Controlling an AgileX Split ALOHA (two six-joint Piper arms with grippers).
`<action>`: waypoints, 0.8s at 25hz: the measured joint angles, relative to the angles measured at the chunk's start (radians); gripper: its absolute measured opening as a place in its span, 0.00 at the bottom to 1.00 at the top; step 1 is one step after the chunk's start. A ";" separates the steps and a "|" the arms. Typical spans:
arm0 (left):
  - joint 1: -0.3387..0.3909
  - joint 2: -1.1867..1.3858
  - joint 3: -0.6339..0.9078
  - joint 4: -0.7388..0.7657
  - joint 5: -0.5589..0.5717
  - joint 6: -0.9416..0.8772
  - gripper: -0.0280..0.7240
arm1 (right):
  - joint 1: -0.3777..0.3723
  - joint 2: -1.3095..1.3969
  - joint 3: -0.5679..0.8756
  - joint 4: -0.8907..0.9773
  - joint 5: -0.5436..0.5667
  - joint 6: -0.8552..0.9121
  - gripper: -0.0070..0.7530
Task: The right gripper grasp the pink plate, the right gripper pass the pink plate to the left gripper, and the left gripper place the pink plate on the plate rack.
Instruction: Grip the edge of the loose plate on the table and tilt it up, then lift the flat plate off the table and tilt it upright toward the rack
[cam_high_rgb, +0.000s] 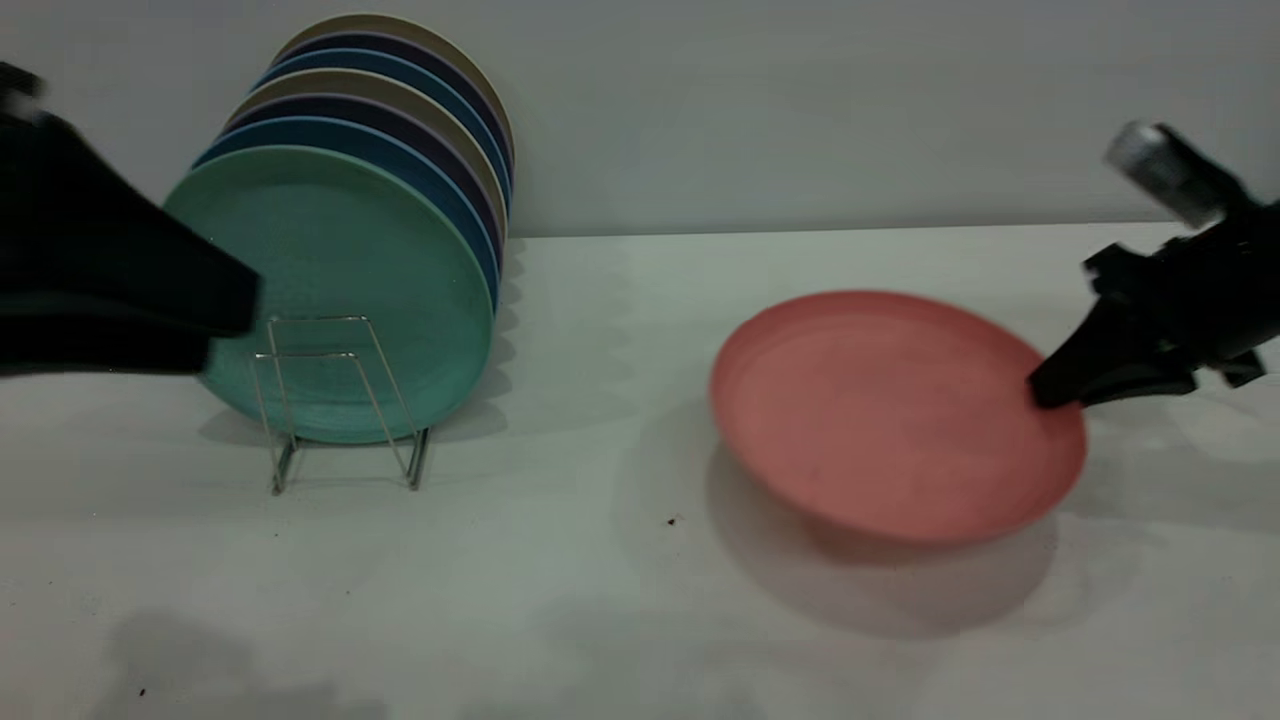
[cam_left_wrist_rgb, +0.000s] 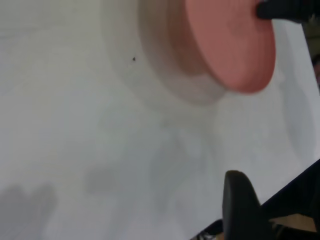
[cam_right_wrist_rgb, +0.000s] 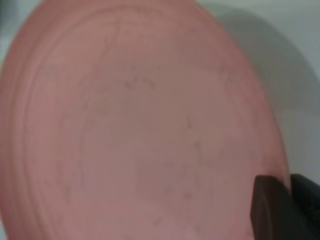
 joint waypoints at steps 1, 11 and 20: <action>0.000 0.036 0.000 -0.046 0.000 0.041 0.52 | 0.016 0.000 0.000 -0.002 0.009 0.005 0.03; 0.000 0.234 -0.002 -0.324 0.003 0.294 0.52 | 0.187 -0.002 0.000 0.082 0.069 0.006 0.03; 0.000 0.257 -0.005 -0.345 0.003 0.316 0.52 | 0.257 -0.031 0.000 0.192 0.159 -0.047 0.03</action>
